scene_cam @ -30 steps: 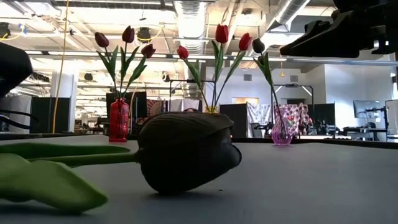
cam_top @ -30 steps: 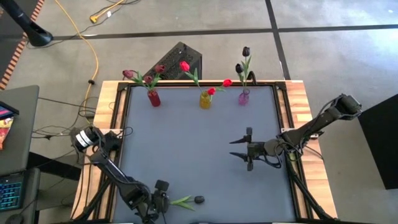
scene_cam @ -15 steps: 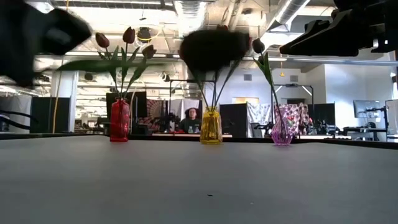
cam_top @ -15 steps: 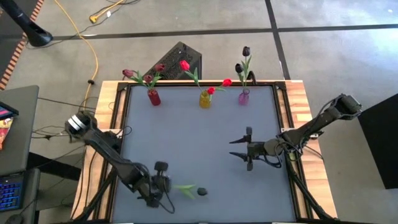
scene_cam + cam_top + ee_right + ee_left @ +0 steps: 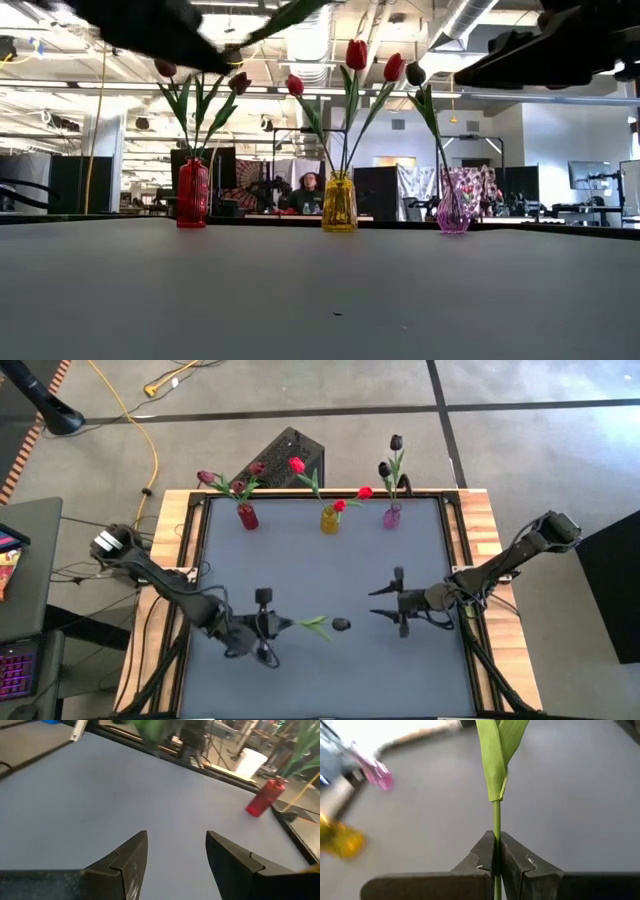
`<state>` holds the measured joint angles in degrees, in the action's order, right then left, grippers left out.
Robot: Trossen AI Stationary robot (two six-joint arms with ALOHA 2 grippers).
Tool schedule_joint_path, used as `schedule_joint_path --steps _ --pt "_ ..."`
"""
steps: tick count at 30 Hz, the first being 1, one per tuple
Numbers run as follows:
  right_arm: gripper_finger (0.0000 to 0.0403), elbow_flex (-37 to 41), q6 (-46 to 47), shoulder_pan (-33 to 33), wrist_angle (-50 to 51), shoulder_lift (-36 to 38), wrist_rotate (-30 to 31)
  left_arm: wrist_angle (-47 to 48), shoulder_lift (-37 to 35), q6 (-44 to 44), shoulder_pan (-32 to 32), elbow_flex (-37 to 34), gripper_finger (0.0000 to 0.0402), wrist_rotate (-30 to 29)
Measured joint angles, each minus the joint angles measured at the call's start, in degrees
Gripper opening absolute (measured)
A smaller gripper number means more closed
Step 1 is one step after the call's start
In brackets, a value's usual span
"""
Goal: Sort flowers into vase by color
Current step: Put the black tulip into the purple vase
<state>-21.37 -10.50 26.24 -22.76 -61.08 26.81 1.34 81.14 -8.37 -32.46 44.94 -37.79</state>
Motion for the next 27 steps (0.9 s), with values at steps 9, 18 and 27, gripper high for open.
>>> schedule_joint_path --steps 9,18,27 --pt "0.0226 0.0 5.45 -2.92 -5.44 0.0 -1.48 -45.67 -0.08 19.15 22.08 -11.82 0.0 30.83" --pt "0.0226 0.0 6.17 -18.56 -12.4 0.0 -19.77 -53.63 7.42 16.92 34.03 -7.23 0.0 45.04" --pt "0.0226 0.0 7.5 -30.26 -19.01 -0.09 -38.26 -53.44 17.8 19.29 35.59 2.29 0.0 44.85"
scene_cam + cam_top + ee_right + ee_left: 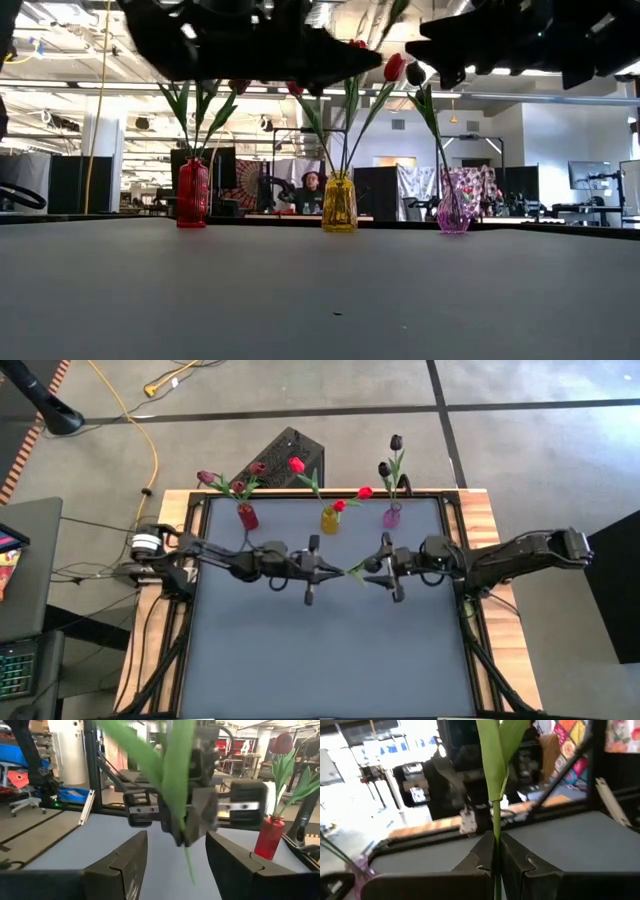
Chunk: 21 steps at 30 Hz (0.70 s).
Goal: Sort flowers into vase by color
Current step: Put the black tulip into the purple vase
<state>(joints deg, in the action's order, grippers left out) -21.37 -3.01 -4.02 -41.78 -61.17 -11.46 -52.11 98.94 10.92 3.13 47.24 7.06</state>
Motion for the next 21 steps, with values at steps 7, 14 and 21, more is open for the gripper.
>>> schedule_joint_path --steps 7,14,21 --pt "0.0226 0.0 -0.44 -0.24 0.56 -0.02 -0.65 1.02 3.45 -0.04 0.75 5.9 0.0 0.1" --pt "0.0226 0.0 -3.02 -0.26 -0.91 -0.04 1.28 1.81 3.45 -1.12 0.73 6.65 0.0 0.06" --pt "0.0226 0.0 -5.47 -0.26 -3.54 -0.02 1.46 1.2 3.45 -3.15 0.62 6.67 0.0 -0.85"
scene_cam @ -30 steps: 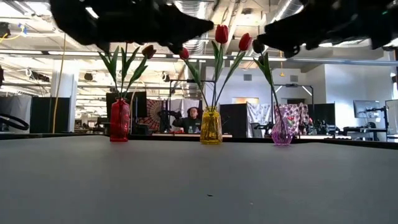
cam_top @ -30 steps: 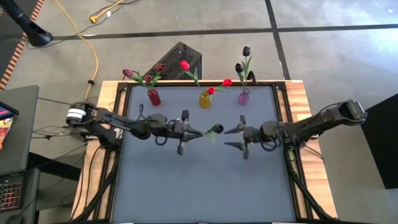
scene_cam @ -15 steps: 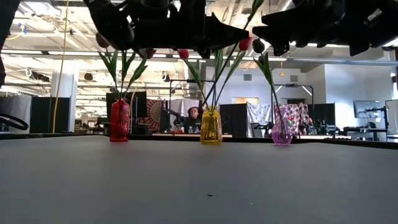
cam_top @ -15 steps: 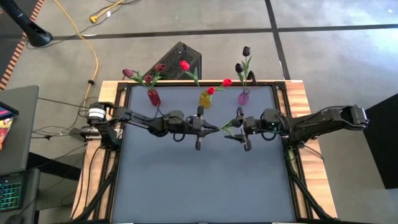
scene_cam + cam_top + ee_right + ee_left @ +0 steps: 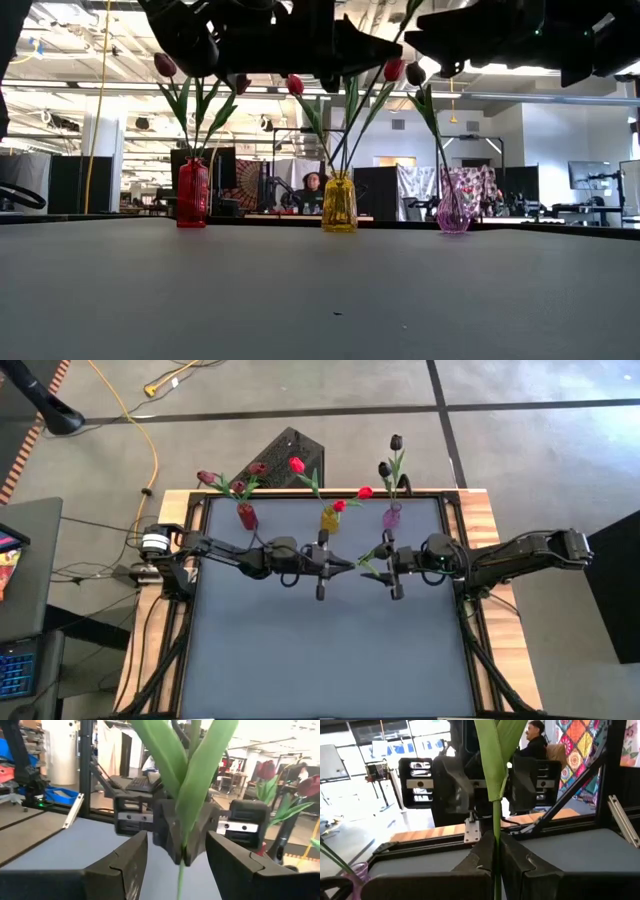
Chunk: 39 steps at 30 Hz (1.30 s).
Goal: Sort flowers into vase by color
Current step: Put the black tulip into the purple vase
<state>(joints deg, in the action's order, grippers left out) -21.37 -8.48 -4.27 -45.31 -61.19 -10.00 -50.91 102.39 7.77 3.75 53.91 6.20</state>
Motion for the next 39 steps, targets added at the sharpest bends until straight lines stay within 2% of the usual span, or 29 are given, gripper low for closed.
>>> schedule_joint_path --steps 7,15,21,30,39 --pt "0.0209 0.0 -1.04 0.0 -0.88 -0.04 2.62 -1.26 0.0 -2.73 0.0 0.32 0.0 -1.32" --pt "0.0184 0.0 -1.19 0.0 -1.74 -0.04 2.62 5.58 0.04 -1.12 -0.41 5.55 0.0 -2.17" --pt "0.0178 0.0 -1.13 0.13 -1.98 -0.04 2.61 6.42 2.54 -0.97 -0.44 8.08 0.0 -2.76" --pt "0.0162 0.0 -1.06 0.33 -1.67 -0.02 2.62 4.69 3.34 -0.48 -0.44 8.17 0.0 -2.56" --pt "0.0124 0.0 -1.16 -0.65 -1.67 -0.02 2.73 4.89 3.32 -0.91 -0.44 8.17 0.0 -2.5"
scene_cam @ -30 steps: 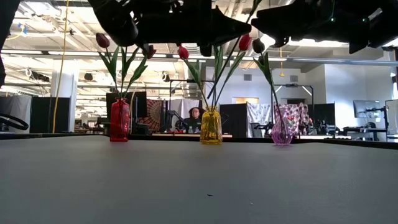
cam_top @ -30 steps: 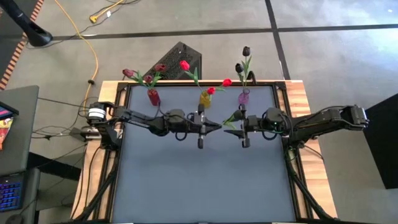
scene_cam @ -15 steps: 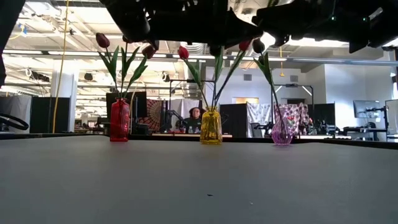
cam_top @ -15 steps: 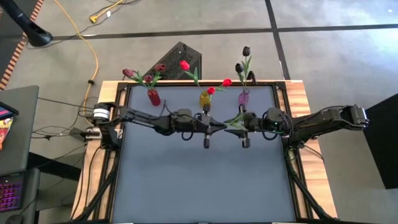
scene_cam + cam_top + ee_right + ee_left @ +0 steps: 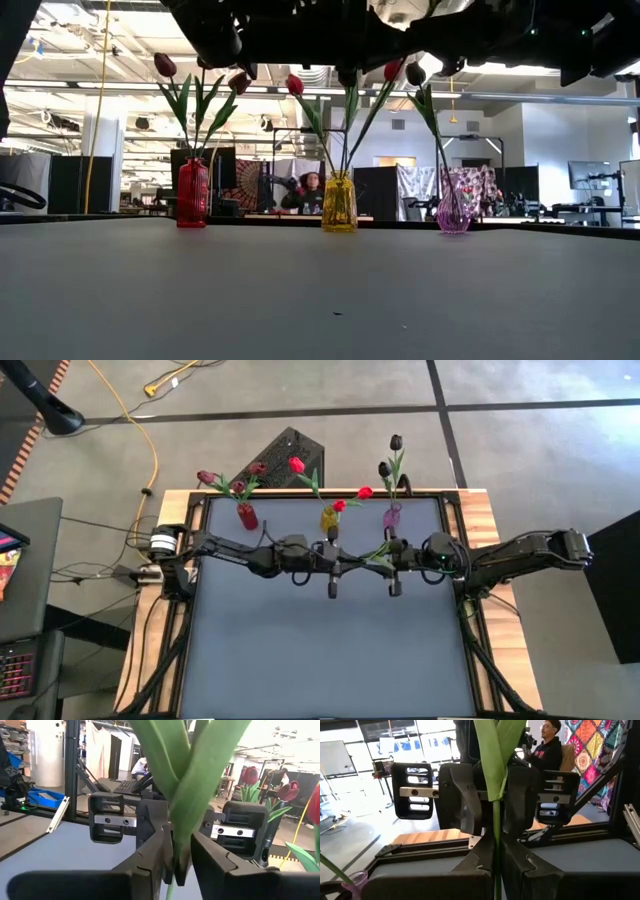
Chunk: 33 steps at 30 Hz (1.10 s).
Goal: Sort flowers into vase by color
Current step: Put the black tulip into the purple vase
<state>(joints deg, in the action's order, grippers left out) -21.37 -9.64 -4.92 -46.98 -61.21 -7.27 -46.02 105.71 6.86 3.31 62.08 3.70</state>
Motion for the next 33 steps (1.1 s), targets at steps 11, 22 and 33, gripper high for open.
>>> schedule_joint_path --steps 11,22,33 --pt "0.0032 0.0 0.1 -0.16 0.0 0.19 0.31 -0.37 0.0 0.98 0.01 -0.04 0.0028 -1.21" --pt "0.0033 -1.22 0.57 -0.51 15.55 10.11 8.8 9.82 -2.44 4.56 0.03 -0.07 0.0148 -9.35" --pt "0.0031 -17.56 0.59 -4.0 59.54 22.23 26.91 32.28 -6.19 1.43 -0.9 -3.69 0.0164 -7.19"
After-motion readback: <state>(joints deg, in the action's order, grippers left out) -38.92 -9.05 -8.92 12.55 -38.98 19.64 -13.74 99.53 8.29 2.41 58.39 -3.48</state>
